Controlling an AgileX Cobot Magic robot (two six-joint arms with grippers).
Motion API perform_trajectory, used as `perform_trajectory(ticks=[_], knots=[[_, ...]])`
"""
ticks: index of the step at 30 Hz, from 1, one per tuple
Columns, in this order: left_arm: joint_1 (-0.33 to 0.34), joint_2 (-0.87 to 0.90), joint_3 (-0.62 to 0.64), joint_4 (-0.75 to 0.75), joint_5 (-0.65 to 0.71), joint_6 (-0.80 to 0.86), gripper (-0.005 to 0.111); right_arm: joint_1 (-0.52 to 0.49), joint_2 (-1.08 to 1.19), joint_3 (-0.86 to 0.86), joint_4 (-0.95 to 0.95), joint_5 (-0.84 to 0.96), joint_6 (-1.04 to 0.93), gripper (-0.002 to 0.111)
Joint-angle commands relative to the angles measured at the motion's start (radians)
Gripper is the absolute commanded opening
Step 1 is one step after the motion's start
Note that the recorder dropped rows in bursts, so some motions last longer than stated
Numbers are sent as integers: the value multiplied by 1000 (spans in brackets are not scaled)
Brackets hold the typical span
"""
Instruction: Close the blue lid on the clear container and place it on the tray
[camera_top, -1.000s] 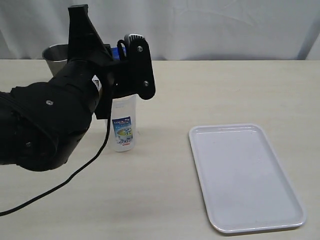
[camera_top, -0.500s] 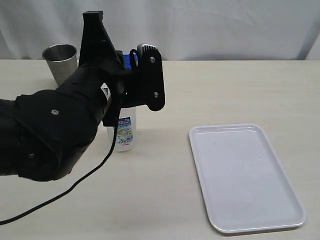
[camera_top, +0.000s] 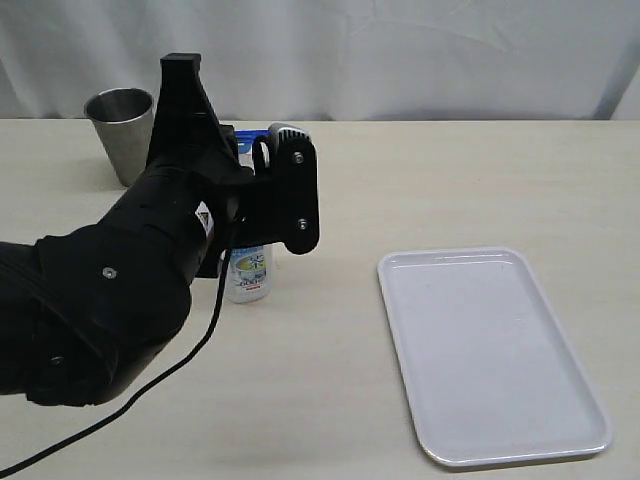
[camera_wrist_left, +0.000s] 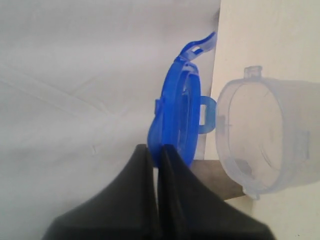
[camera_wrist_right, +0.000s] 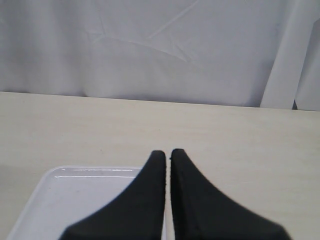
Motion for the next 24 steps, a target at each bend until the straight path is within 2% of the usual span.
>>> perform_trajectory(ticks=[1,8,13,21,24], knots=[[-3,-2,4,3,-15,-24,0,-2,-2,1,-3,-6,-3,4],[-3,-2,4,3,-77,-11,0,15,-2,1,-4,-6,-3,4],[-3,-2,8,3,-64,-11,0,57,-2,1,-4,-6,-3,4],[-3,-2,22,3,-51,-11,0,57,-2,1,-4,-6,-3,4],[-3,-2,34,-4,-93,-11,0,57,-2,1,-4,-6,-3,4]])
